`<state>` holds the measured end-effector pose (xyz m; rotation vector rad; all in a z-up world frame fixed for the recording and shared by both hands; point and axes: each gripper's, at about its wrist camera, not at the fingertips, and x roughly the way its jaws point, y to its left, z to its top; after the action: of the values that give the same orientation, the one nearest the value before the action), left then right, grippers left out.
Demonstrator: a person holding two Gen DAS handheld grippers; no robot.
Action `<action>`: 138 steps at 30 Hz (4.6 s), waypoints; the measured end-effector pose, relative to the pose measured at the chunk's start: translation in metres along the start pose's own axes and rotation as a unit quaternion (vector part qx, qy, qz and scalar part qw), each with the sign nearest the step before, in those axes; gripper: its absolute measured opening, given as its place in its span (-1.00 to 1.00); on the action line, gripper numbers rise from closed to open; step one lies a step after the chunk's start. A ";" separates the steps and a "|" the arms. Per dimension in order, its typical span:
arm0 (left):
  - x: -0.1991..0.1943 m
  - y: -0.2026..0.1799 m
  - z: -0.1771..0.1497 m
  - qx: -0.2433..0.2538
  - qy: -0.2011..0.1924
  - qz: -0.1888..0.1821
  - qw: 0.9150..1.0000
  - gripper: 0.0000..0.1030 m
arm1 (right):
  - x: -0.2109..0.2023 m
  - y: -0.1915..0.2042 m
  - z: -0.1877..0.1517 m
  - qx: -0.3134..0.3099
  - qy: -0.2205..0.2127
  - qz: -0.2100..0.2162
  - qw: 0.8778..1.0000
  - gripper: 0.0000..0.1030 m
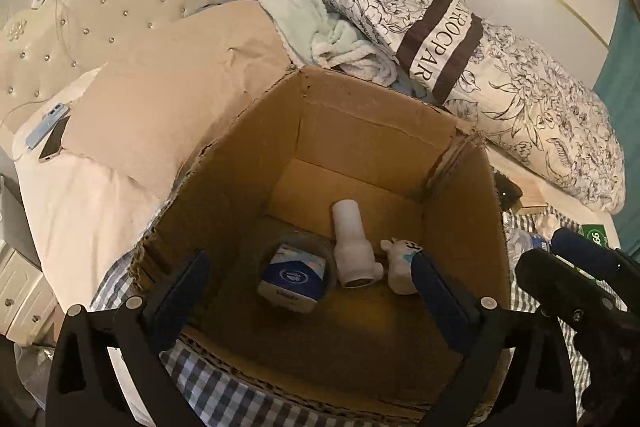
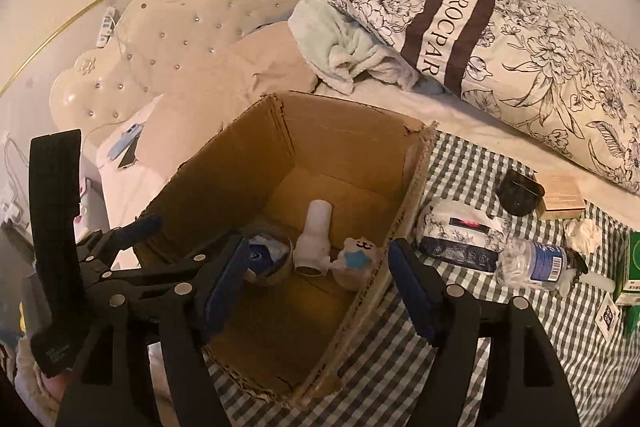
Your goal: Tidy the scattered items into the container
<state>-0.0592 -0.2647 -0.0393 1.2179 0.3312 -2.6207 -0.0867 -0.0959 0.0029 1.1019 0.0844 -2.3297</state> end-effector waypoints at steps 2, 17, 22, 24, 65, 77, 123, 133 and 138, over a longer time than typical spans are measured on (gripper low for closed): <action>-0.002 -0.004 -0.001 0.002 0.002 0.002 1.000 0.99 | -0.006 -0.004 0.000 0.006 -0.005 0.000 1.000 0.39; -0.032 -0.079 -0.002 0.036 -0.015 -0.013 0.999 0.99 | -0.064 -0.069 -0.011 0.061 -0.048 -0.018 0.997 0.51; -0.035 -0.118 -0.008 0.055 -0.017 -0.041 0.997 0.99 | -0.087 -0.115 -0.026 0.097 -0.062 -0.054 0.992 0.59; -0.036 -0.137 -0.011 0.068 -0.022 -0.051 0.996 0.99 | -0.096 -0.135 -0.034 0.109 -0.065 -0.069 0.989 0.62; 0.131 -0.306 -0.073 0.180 0.073 -0.106 0.975 0.99 | -0.031 -0.343 -0.145 0.276 0.045 -0.171 0.945 0.64; 0.162 -0.319 -0.071 0.172 0.083 -0.103 0.976 0.99 | -0.007 -0.364 -0.153 0.287 0.063 -0.186 0.938 0.64; 0.094 -0.266 -0.077 0.137 0.060 -0.109 0.983 0.88 | -0.059 -0.325 -0.143 0.234 -0.017 -0.184 0.955 -0.88; 0.096 -0.247 -0.096 0.131 0.073 -0.110 0.983 0.88 | -0.056 -0.305 -0.148 0.216 -0.003 -0.205 0.955 0.19; 0.101 -0.246 -0.099 0.132 0.077 -0.109 0.982 0.88 | -0.028 -0.321 -0.143 0.222 0.015 -0.214 0.951 0.22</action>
<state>-0.1261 -0.0135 -0.1536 1.5563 0.1526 -2.8339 -0.1358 0.2284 -0.1270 1.4537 -0.2252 -2.8057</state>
